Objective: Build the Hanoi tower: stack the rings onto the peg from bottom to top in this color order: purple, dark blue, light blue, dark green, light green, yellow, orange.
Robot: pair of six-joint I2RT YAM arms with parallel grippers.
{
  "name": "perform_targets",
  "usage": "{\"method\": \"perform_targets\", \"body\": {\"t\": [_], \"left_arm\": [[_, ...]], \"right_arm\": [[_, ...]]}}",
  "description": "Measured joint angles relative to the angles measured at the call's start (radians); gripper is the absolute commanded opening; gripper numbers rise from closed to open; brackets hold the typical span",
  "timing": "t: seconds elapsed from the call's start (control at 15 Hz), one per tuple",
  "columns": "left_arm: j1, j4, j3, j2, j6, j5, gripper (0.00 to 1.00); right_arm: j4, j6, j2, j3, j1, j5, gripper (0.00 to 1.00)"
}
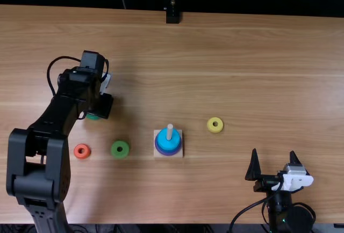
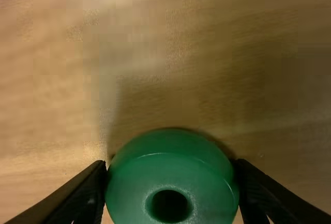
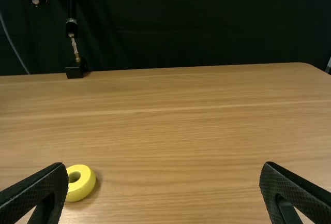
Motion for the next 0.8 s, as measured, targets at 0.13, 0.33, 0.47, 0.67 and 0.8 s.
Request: {"method": "perform_targets", "body": {"t": [0.13, 0.33, 0.47, 0.67, 0.8], "left_arm": [[0.000, -0.104, 0.015, 0.000, -0.001, 0.000, 0.00], [-0.008, -0.243, 0.090, -0.009, -0.002, 0.002, 0.00], [-0.033, -0.270, 0.119, -0.060, -0.015, 0.003, 0.00], [-0.087, -0.302, 0.180, -0.188, -0.098, 0.005, 0.00], [-0.142, -0.398, 0.251, -0.233, -0.173, 0.005, 0.00]], "right_arm": [[0.000, 0.000, 0.000, 0.000, 0.000, 0.000, 1.00], [0.000, 0.000, 0.000, 0.000, 0.000, 0.000, 1.00], [0.000, 0.000, 0.000, 0.000, 0.000, 0.000, 1.00], [-0.001, 0.000, 0.000, 0.000, 0.000, 0.000, 1.00], [0.000, 0.000, 0.000, 0.000, 0.000, 0.000, 1.00]]}}
